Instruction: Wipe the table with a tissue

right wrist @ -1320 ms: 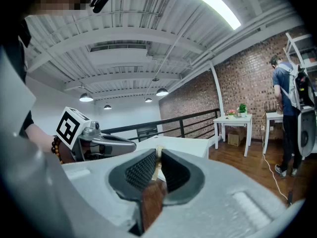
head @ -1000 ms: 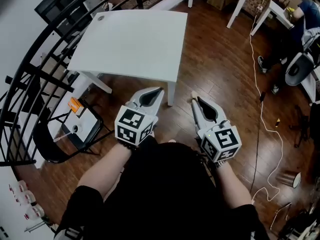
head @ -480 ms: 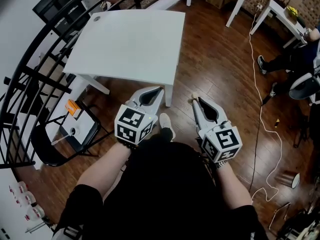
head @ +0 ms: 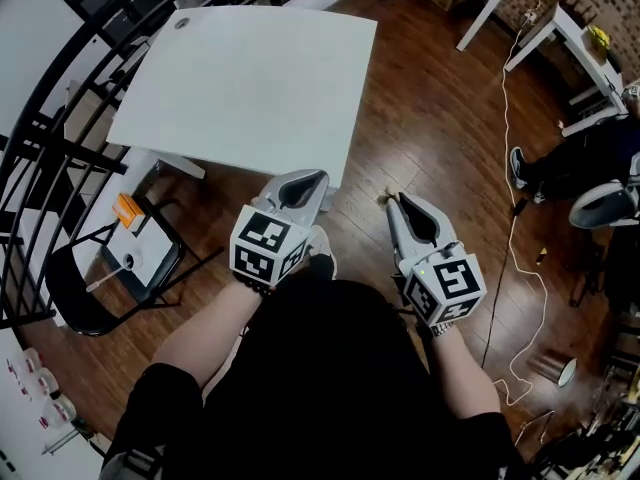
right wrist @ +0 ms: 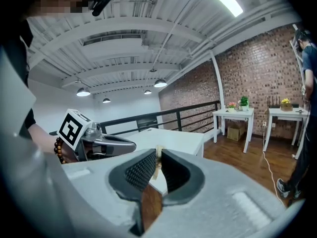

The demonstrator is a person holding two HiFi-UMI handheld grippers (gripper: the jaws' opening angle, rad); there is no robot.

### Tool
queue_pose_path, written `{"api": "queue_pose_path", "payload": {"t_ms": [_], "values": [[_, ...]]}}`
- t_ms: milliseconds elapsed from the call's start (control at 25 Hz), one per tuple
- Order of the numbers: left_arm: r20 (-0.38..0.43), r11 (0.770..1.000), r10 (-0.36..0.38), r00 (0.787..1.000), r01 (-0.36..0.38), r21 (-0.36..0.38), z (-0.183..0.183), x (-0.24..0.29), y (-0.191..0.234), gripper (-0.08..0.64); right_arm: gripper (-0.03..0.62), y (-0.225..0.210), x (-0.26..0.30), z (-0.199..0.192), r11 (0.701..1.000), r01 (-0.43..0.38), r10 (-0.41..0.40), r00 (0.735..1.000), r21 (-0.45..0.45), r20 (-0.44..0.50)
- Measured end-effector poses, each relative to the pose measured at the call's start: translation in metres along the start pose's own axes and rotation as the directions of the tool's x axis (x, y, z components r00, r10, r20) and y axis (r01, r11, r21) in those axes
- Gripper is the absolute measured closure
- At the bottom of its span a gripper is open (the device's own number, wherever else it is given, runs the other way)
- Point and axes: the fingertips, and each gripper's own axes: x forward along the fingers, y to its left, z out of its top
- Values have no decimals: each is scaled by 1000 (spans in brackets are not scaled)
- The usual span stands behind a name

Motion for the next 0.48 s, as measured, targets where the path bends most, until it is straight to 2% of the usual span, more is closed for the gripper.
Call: {"api": "queue_pose_path", "payload": {"t_ms": [480], "values": [[-18, 997, 22, 1000, -23, -73, 13, 62, 67, 545, 566, -37, 87, 33, 997, -59, 54, 995, -49, -84]]}}
